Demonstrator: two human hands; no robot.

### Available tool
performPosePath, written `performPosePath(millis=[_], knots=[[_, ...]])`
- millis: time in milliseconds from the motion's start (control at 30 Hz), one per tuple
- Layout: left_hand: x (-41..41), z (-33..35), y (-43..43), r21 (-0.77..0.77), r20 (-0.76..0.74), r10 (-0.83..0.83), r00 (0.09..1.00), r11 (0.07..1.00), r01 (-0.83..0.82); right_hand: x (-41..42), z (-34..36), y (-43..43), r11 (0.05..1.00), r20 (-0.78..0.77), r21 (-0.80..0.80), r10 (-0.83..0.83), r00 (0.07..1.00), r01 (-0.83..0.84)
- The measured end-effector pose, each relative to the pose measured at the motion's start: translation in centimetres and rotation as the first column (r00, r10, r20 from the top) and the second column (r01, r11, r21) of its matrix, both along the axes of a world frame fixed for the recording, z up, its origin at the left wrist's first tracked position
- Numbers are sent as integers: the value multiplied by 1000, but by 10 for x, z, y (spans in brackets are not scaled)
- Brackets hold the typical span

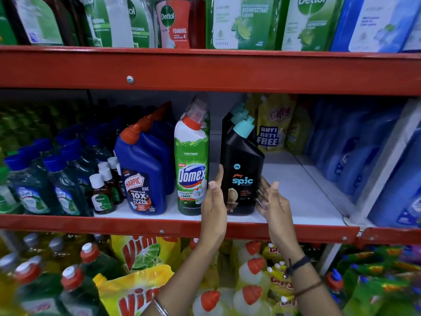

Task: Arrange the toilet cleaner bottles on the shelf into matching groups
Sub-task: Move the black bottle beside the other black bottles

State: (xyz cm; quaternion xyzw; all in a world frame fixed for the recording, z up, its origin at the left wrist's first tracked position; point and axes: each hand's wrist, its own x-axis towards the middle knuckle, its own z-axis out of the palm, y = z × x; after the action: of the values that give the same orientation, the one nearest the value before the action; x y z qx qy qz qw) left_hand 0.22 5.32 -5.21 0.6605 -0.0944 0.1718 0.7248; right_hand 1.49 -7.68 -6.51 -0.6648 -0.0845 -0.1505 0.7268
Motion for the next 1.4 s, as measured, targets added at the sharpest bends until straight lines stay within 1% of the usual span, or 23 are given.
performPosePath(millis=[200,367,400,467,500,533,567,600,667,700,733,800,867,967,1133,1333,1400], knots=[[0,2,1,4,9,-3,1000,1000,3,0,-1,0,1000,12,8,6,1000,-6],[-1,1,1,-1,9,-2,1000,1000,2,-5,3,1,999,17,-20,-31,999,31],[-4,1,1,14,18,20,1000,1000,-21,-7,3,4,996,36,-37,-81,996,82],[-13,-2,0,68,61,86,994,994,-90,-14,2,13,966,107,-42,-249,963,255],[-17,-4,0,83,111,124,986,988,-134,-18,2,19,943,153,-14,-325,933,331],[-22,-8,1,80,171,171,970,979,-186,-24,2,27,930,202,20,-363,909,367],[-26,-11,4,68,232,223,947,967,-245,-29,1,36,933,251,37,-356,900,358],[-29,-14,8,48,290,276,916,952,-302,-33,1,46,950,290,35,-307,906,311],[-30,-16,22,-6,357,359,862,924,-382,-39,1,67,987,305,-21,-143,942,156],[-28,-16,30,-25,357,385,851,915,-403,-40,1,77,994,289,-69,-63,955,87],[-26,-15,39,-31,335,398,854,911,-412,-40,2,87,992,265,-122,-1,964,34],[-20,-12,52,1,247,383,890,918,-396,-36,4,102,982,205,-184,83,975,-45],[-14,-11,62,51,151,341,928,935,-352,-28,6,114,981,141,-165,129,982,-106],[-6,-13,71,84,58,268,962,959,-272,-17,6,122,986,51,-32,167,985,-165],[-3,-12,79,54,28,178,984,982,-179,-12,8,122,982,44,83,169,985,-172],[-4,-6,79,53,21,116,993,992,-117,-12,10,117,987,49,102,116,992,-121],[-7,-7,90,60,25,124,992,990,-125,-16,9,129,994,47,70,75,996,-78]])
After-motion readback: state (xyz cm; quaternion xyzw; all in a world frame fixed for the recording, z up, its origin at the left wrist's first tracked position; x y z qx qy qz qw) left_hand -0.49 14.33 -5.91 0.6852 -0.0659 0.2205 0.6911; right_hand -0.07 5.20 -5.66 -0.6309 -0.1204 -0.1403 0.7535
